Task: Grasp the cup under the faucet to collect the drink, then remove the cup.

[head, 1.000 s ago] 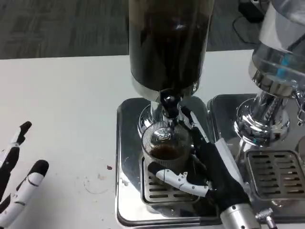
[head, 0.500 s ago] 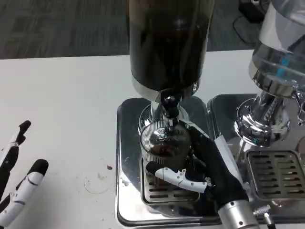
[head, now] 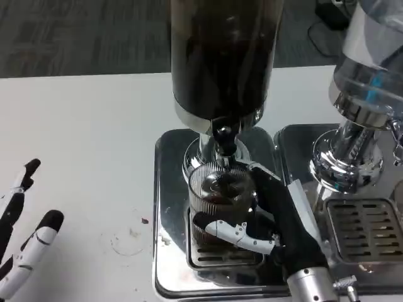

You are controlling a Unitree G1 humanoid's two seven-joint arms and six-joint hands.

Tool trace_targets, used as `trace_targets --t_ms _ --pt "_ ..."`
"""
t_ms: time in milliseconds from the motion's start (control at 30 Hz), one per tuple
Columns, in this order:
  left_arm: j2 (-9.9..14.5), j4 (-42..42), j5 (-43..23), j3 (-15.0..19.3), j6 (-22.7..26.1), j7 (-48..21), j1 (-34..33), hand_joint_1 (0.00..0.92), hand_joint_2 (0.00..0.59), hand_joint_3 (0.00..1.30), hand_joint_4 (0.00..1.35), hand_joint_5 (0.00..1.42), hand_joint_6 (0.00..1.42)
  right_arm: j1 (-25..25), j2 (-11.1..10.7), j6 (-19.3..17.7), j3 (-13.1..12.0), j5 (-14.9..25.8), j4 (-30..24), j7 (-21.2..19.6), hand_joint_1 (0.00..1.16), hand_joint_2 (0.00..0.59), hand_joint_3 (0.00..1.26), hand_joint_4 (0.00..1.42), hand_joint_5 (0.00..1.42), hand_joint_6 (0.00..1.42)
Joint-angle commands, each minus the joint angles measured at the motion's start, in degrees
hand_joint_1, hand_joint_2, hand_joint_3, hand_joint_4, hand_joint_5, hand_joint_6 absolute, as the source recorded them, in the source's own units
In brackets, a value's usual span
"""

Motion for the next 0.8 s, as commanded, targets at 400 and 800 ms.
trace_targets --t_ms 400,800 --pt "1.25 0.77 -0.27 -0.61 -0.77 -0.30 -1.13 0.000 0.219 0.05 0.00 0.05 0.00 1.29 0.06 -2.22 -0.33 -2.65 -0.86 -4.67 0.94 0.136 0.47 0.54 0.75 0.96" --pt "2.03 2.49 -0.08 -2.00 -1.52 -0.84 -3.17 0.000 0.219 0.06 0.00 0.05 0.00 3.36 0.25 -3.13 -1.24 -2.83 -3.04 -6.73 0.94 0.136 0.51 0.57 0.81 1.05"
